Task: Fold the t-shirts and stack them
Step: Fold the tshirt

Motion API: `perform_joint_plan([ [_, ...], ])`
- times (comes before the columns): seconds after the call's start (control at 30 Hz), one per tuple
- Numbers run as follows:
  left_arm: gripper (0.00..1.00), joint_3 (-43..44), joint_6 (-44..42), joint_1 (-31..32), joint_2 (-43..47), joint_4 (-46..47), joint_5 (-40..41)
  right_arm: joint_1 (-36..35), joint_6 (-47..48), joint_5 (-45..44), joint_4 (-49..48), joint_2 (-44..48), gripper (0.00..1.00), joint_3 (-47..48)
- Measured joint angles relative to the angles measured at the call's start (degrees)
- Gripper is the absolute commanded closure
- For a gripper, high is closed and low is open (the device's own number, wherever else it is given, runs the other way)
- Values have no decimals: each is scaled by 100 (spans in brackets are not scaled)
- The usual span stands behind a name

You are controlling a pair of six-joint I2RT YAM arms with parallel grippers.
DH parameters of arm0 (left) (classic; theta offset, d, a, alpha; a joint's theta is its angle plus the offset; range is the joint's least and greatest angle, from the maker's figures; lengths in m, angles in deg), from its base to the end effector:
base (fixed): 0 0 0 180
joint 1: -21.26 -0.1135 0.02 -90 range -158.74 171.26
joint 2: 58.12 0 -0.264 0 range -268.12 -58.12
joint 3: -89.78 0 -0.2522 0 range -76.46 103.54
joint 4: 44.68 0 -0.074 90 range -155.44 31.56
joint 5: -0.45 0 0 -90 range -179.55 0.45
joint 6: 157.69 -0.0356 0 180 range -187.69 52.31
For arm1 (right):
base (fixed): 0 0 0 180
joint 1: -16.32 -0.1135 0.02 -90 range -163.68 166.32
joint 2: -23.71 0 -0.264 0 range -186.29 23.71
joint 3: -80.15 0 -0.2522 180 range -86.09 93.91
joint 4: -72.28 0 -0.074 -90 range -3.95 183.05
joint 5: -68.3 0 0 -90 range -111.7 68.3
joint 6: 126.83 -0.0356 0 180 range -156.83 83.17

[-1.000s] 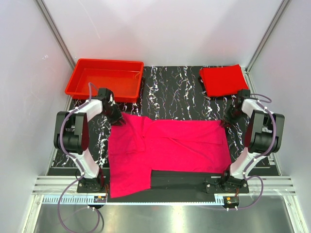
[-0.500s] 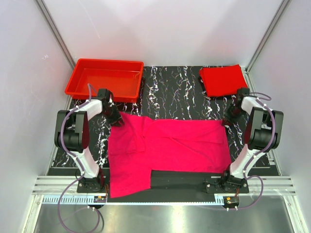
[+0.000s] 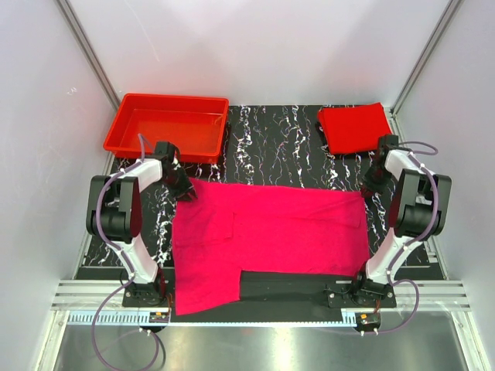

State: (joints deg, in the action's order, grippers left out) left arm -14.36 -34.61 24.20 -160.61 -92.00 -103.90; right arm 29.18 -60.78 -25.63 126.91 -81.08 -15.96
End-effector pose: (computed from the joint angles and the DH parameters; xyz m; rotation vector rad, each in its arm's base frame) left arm 0.3316 -0.0259 0.1539 -0.7080 2.8285 -0.4761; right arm 0.3410 -0.0804 0.1727 0.9222 2.7316 -0.0631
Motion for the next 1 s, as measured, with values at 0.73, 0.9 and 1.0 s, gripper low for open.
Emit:
perform_joint_plan([
  [0.73, 44, -938, 306, 1067, 2634, -22, 487, -1674, 90, -13, 1014, 1126, 33, 503],
  [0.9, 44, -1300, 706, 1703, 2470, -188, 765, -2430, -264, 310, 957, 1296, 33, -367],
  [1.0, 43, -1307, 750, 1762, 2085, -149, 887, -2583, -402, 334, 920, 1132, 33, -739],
])
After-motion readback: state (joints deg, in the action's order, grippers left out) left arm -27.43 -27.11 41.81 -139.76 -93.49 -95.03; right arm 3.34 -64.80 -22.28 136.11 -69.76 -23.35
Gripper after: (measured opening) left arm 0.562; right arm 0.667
